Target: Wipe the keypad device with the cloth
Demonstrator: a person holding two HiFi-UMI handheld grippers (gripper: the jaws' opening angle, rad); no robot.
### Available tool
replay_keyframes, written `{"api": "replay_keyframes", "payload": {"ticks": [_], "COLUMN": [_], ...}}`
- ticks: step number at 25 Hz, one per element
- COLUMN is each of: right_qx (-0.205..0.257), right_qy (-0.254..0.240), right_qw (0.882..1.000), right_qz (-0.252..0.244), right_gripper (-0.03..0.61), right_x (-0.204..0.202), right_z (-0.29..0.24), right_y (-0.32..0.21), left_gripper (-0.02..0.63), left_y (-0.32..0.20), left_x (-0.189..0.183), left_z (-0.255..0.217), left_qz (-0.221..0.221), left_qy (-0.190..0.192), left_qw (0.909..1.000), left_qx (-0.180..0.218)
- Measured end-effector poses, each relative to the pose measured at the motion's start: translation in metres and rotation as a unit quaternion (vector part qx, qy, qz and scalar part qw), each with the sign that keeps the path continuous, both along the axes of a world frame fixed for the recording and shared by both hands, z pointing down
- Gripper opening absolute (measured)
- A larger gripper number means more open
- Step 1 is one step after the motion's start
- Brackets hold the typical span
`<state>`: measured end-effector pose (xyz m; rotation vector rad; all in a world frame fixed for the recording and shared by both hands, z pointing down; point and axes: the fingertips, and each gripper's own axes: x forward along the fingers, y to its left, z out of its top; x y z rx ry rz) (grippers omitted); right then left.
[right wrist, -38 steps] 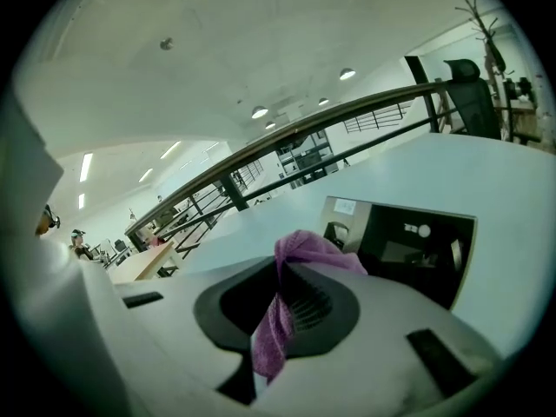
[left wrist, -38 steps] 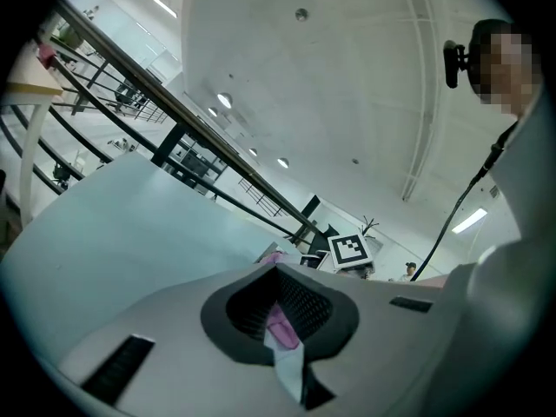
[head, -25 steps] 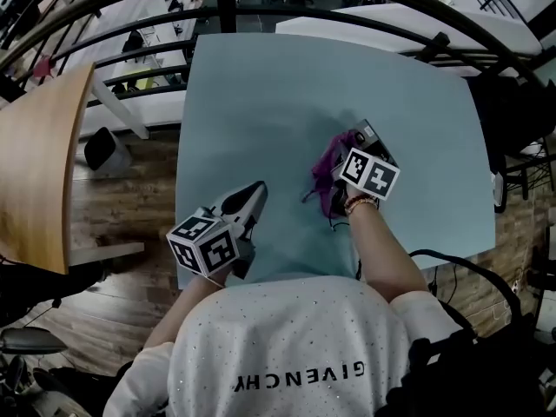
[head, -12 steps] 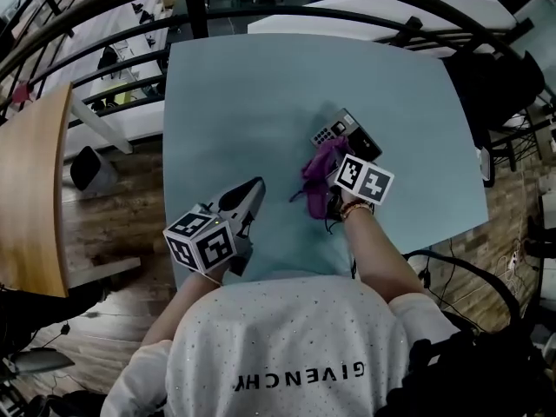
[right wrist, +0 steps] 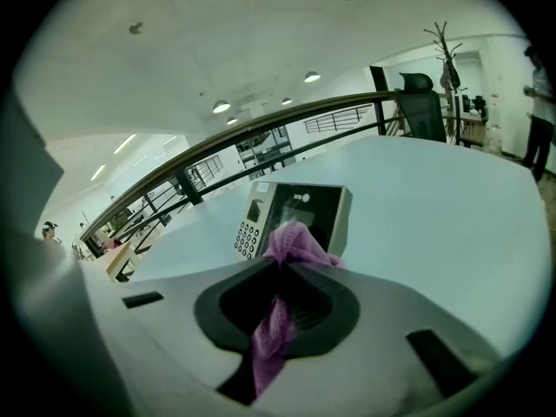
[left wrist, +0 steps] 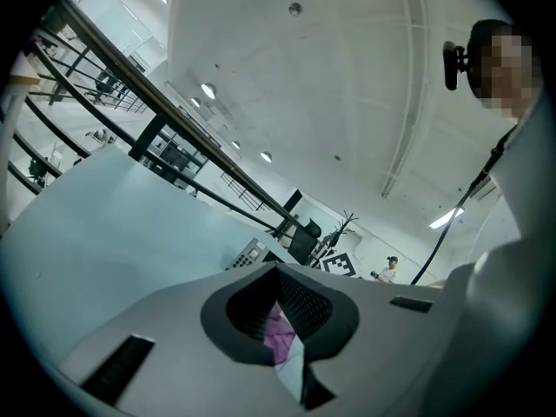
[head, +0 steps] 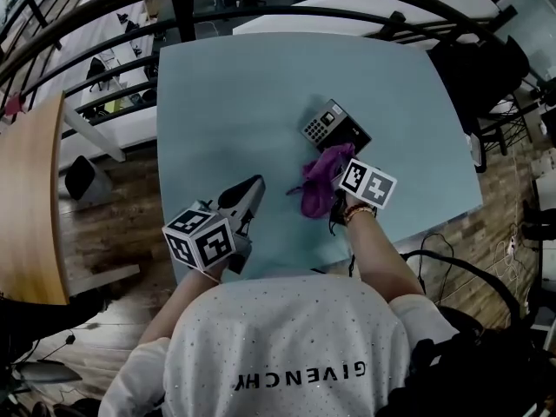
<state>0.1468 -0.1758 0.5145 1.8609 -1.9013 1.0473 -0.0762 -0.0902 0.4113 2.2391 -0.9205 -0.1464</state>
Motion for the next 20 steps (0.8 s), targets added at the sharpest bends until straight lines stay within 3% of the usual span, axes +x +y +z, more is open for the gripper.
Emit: {"api": "replay_keyframes", "payload": {"ticks": [10, 15, 20], "right_qx": [-0.007, 0.017, 0.047], "right_qy": [0.010, 0.035, 0.019], "right_qw": [0.999, 0.999, 0.997], "right_qz": [0.034, -0.003, -0.050], "right_gripper": [0.023, 0.023, 0.024], "right_x": [0.021, 0.013, -0.013], "right_z": [-0.003, -0.014, -0.029], "right_y": [0.024, 0.023, 0.003], "left_gripper": [0.005, 0.005, 0.005], "left_y": [0.014, 0.016, 0.015], "left_x": [0.004, 0.013, 0.019], "left_z": [-0.010, -0.008, -0.007], "left_qz": [0.014, 0.022, 0.016], "left_qy": [-0.001, 0.000, -0.006], "left_qw": [0.9999, 0.9997, 0.9998], "left_qx": [0.007, 0.008, 0.007]}}
